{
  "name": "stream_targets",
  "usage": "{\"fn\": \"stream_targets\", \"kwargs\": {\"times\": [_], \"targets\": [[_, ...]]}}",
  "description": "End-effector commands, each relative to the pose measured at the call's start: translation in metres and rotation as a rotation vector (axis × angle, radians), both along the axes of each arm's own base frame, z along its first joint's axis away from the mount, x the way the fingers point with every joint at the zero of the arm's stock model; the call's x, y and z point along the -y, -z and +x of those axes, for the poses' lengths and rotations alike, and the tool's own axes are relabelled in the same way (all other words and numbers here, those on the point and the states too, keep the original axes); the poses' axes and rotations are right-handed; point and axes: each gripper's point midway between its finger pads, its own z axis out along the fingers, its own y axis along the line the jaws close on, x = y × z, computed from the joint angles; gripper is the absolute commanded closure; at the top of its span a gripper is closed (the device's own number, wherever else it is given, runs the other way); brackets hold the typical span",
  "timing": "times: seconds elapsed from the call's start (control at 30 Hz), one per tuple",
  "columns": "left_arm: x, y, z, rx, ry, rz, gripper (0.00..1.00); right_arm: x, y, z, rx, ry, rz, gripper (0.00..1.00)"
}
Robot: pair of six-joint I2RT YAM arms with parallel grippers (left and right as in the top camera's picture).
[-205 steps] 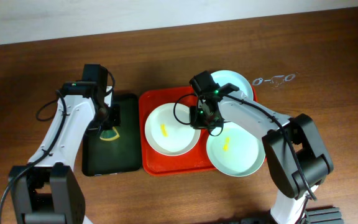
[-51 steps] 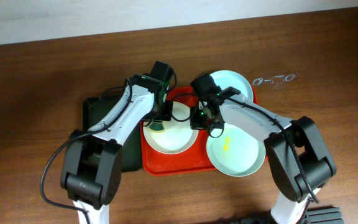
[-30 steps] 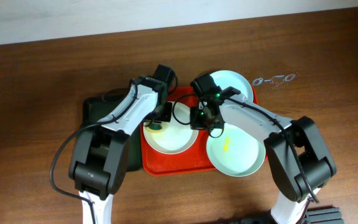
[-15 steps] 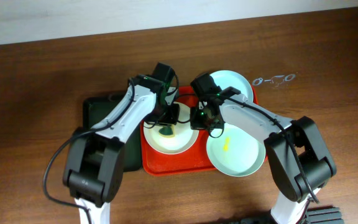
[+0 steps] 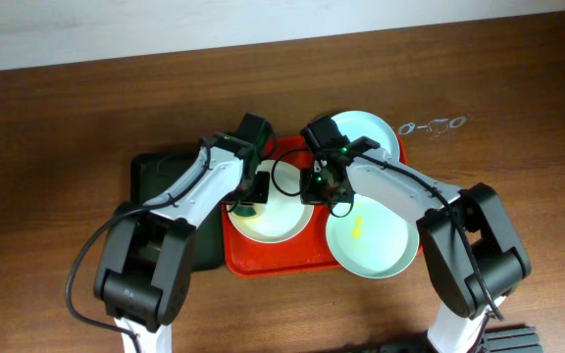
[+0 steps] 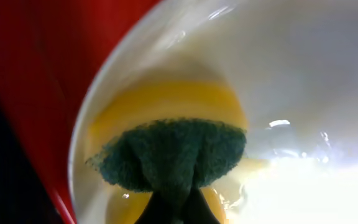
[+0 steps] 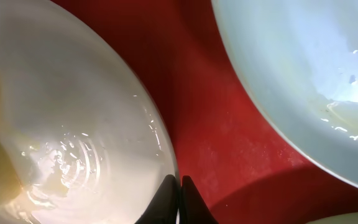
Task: Clean dirty plates on tray and stack at the side
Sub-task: 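Scrub the white plate with the sponge while right gripper holds it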
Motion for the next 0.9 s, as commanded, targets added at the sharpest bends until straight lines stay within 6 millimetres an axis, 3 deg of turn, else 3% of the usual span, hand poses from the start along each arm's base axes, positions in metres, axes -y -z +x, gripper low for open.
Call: {"fn": "stream_targets", "kwargs": {"times": [0.0,0.13,0.23,0.37,0.53,0.6,0.73,0.87], "targets": [[0.021,0.011,-0.040,-0.147,0.019,-0.132,1.00,-0.002,-0.007,0.000,0.022,-0.011,0.004,0.96],[0.040,0.012,-0.054,-0.176,0.059,-0.178,1.00,-0.003,-0.007,0.000,0.021,-0.012,0.007,0.96],[0.066,0.007,-0.064,-0.192,0.128,-0.265,1.00,-0.003,-0.007,0.000,0.021,-0.012,0.007,0.96],[0.073,-0.003,-0.057,-0.168,0.153,-0.281,1.00,-0.003,-0.007,0.000,0.021,-0.012,0.007,0.96],[0.056,-0.048,-0.020,-0.029,0.118,-0.234,1.00,-0.003,-0.007,0.000,0.022,-0.012,0.007,0.96],[0.040,-0.061,-0.004,0.058,0.096,-0.168,1.00,-0.003,-0.007,0.000,0.022,-0.012,0.007,0.96],[0.015,-0.056,0.008,0.120,0.071,-0.022,1.00,-0.003,-0.007,0.000,0.021,-0.012,0.007,0.96],[0.009,-0.031,0.009,0.101,0.063,0.027,1.00,-0.003,-0.007,0.000,0.022,-0.012,0.007,0.96]]}}
